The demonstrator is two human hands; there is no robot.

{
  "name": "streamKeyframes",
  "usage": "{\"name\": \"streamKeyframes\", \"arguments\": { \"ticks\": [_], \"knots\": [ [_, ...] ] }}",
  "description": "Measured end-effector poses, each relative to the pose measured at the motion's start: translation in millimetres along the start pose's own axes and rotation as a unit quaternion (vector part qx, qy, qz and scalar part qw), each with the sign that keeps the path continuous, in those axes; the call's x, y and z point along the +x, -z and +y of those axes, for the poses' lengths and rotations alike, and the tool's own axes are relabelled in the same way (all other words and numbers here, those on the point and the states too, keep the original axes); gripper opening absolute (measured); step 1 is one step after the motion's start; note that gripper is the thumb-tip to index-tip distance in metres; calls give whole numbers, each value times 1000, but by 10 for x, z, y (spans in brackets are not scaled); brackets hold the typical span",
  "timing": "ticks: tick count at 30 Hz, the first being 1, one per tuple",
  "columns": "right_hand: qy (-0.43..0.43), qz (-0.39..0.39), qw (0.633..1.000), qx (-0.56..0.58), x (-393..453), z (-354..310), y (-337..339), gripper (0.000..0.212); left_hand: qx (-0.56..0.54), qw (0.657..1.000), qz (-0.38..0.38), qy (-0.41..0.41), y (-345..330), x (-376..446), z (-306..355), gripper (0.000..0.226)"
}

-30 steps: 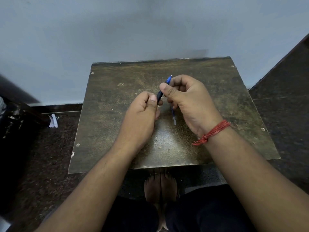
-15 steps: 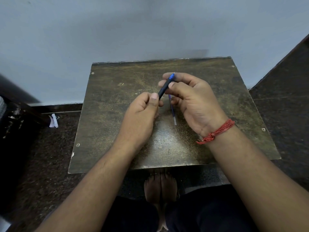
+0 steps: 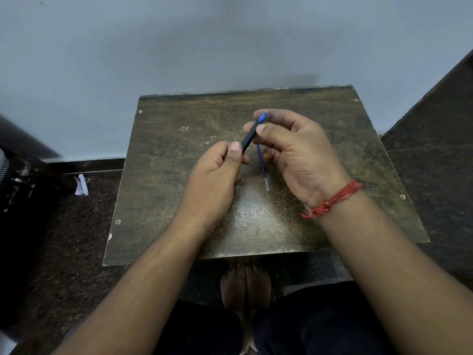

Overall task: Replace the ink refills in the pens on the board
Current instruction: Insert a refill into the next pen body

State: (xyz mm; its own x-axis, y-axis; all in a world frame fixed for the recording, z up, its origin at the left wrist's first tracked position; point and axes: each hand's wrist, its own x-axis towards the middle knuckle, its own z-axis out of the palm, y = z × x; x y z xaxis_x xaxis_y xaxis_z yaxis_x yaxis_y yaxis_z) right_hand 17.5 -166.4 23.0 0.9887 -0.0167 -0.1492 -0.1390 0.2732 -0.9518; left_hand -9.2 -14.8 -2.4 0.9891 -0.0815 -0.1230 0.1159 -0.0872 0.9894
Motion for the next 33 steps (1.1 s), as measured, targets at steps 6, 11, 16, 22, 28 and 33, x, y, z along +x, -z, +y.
{"name": "streamKeyframes", "arguments": {
  "ticks": [6,11,16,22,28,33],
  "knots": [
    [-6,12,1000,-19,-1,6,-1,16,6,1000,-2,-3,4,0,-4,36],
    [1,19,999,-43,10,35,2,10,8,1000,-3,-3,3,3,-3,36],
    [9,3,999,-45,10,27,15,14,-2,1000,0,-2,10,19,-24,34],
    [-2,-15,1000,-19,-23,-6,2,29,2,1000,1,-4,0,17,-17,35],
    [11,21,998,-54,2,37,9,16,0,1000,1,-2,9,14,-21,36],
    [16,18,998,-57,10,40,13,10,5,1000,-6,0,0,1,-16,36]
  ]
}}
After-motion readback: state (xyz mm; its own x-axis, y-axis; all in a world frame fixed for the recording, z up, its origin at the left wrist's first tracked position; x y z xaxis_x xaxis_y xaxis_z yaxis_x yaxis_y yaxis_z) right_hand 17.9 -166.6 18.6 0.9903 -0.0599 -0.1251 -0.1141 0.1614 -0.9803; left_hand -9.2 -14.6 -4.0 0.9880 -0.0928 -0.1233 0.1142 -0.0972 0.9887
